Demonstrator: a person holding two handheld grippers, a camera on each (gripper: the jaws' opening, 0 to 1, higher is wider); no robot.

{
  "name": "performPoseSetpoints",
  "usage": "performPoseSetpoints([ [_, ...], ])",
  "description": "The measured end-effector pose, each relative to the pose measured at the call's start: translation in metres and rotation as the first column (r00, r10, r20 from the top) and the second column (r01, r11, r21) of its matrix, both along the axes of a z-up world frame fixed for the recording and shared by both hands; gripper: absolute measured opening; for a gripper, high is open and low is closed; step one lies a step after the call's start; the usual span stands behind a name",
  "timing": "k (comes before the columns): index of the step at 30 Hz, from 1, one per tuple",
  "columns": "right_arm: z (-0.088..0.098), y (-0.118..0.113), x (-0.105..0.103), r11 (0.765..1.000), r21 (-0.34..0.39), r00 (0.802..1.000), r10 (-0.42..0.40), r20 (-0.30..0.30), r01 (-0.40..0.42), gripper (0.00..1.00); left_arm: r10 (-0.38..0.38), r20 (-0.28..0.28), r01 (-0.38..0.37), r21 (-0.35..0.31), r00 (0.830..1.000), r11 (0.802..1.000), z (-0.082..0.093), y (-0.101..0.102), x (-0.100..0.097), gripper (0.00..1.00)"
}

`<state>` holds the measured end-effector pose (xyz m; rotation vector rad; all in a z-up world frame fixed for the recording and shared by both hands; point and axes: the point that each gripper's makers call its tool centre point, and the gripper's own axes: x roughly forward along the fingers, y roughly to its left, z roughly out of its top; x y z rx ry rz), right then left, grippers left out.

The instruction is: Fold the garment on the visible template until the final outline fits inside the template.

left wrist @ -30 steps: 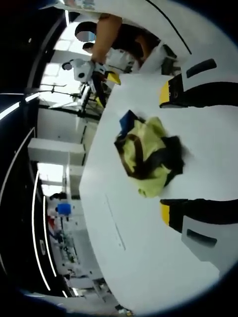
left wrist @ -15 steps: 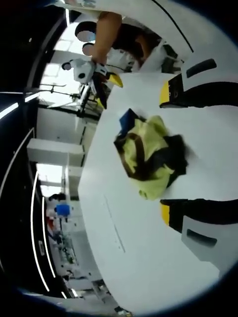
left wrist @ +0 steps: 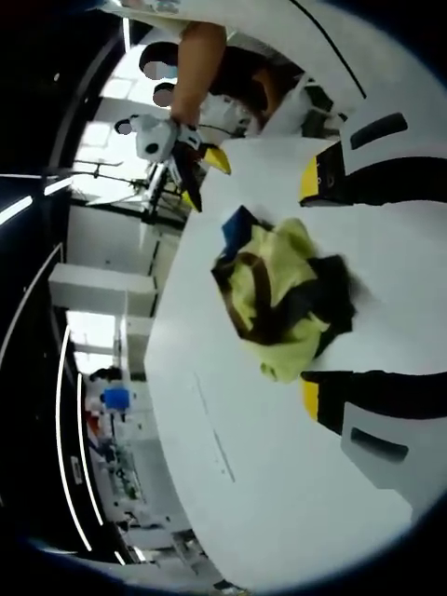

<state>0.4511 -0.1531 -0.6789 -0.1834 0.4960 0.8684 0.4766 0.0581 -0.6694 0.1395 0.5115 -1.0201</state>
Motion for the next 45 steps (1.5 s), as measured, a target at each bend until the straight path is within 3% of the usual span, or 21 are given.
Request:
performPoseSetpoints([
  [27, -0.012, 0.011, 0.006, 1.000, -0.005, 0.999, 0.026, -0.023, -0.026, 0.49, -0.019, -0.011, 0.019, 0.012, 1.000, 1.000, -0.011, -0.011, 0.007, 0.60],
  [45, -0.017, 0.024, 0.015, 0.999, 0.021, 0.999, 0.041, -0.036, -0.041, 0.41, -0.030, -0.041, 0.031, 0.029, 0.999, 0.999, -0.028, -0.018, 0.011, 0.46],
])
